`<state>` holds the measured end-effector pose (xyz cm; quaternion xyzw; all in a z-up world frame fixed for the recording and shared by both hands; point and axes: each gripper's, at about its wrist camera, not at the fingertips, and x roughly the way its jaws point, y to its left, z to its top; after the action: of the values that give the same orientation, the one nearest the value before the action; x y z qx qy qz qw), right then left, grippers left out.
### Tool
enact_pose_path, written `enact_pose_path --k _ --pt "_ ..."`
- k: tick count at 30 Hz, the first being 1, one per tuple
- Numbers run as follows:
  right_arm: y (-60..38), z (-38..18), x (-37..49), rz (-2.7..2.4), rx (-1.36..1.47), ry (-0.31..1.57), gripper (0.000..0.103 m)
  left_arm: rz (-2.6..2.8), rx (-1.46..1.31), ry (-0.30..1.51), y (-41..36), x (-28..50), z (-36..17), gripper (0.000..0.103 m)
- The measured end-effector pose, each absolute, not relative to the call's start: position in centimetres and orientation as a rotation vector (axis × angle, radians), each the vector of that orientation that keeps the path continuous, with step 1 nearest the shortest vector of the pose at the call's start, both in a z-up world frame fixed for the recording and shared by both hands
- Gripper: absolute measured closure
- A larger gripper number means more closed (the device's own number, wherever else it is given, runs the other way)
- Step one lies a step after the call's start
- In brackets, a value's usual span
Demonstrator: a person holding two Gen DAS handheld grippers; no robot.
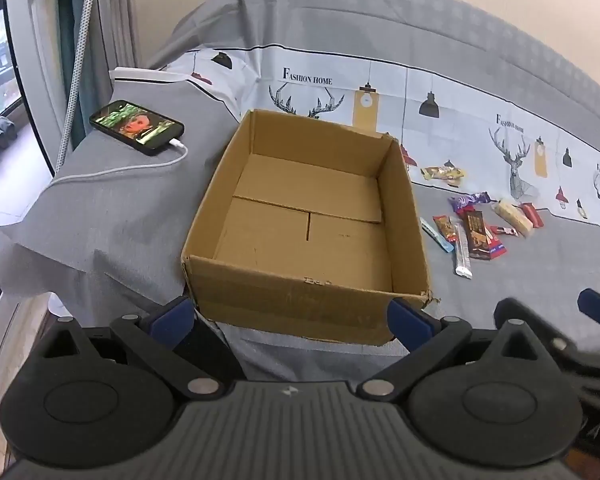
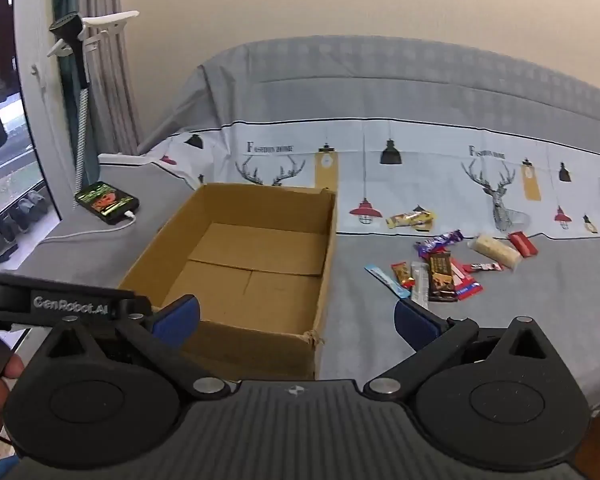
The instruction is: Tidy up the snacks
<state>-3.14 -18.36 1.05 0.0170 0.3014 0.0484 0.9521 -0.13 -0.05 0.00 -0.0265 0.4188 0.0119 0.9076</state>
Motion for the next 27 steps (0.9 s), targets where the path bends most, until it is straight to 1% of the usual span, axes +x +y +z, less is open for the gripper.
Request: enact_pose_path --k 10,27 --pt "-18.4 1.6 -3.6 0.116 0.029 0.621 0.0 0.026 -0.038 0.857 0.1 -0.6 -0.5 0.0" --pt "-18.5 0.6 -3.0 0.131 0.039 0.664 0.0 0.038 -0.01 0.913 -0.3 0.3 -1.1 0.0"
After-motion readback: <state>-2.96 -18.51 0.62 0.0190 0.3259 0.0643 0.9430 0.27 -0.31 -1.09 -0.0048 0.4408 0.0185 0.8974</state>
